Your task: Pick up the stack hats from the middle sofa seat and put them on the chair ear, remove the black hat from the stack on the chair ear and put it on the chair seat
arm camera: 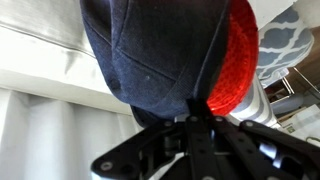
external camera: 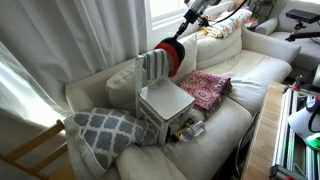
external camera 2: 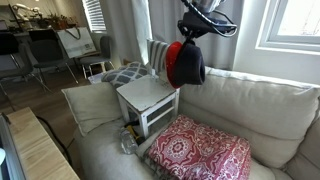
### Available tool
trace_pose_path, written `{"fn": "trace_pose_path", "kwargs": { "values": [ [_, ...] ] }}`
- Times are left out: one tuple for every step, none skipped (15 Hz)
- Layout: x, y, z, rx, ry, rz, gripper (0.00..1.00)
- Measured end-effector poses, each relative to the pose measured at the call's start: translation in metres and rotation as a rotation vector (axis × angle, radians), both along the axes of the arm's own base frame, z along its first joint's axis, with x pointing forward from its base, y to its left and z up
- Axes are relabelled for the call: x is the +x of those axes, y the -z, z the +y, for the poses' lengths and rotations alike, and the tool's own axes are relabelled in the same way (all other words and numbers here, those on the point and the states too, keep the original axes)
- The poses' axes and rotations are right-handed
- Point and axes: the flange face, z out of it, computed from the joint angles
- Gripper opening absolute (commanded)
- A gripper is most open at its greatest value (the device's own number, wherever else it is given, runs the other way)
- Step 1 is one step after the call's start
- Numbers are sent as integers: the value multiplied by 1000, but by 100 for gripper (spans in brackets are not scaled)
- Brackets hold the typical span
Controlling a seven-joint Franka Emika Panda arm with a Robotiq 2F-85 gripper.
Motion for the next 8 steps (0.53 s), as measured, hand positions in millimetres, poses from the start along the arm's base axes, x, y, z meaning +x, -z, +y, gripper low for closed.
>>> {"fn": "trace_pose_path", "kwargs": {
  "values": [
    [-3, -5, -10, -7, 17, -7, 1],
    [-5, -9, -19, -14, 32, -14, 1],
    [-8, -13, -27, -20, 46, -20, 1],
    [-10, -17, -35, -27, 60, -26, 1],
    [-12, -20, -41, -33, 72, -31, 1],
    [-14, -22, -46, -43, 85, -36, 1],
    [-15, -23, -51, -54, 96, -40, 1],
    [-16, -24, -56, -68, 107, -45, 1]
  ]
}}
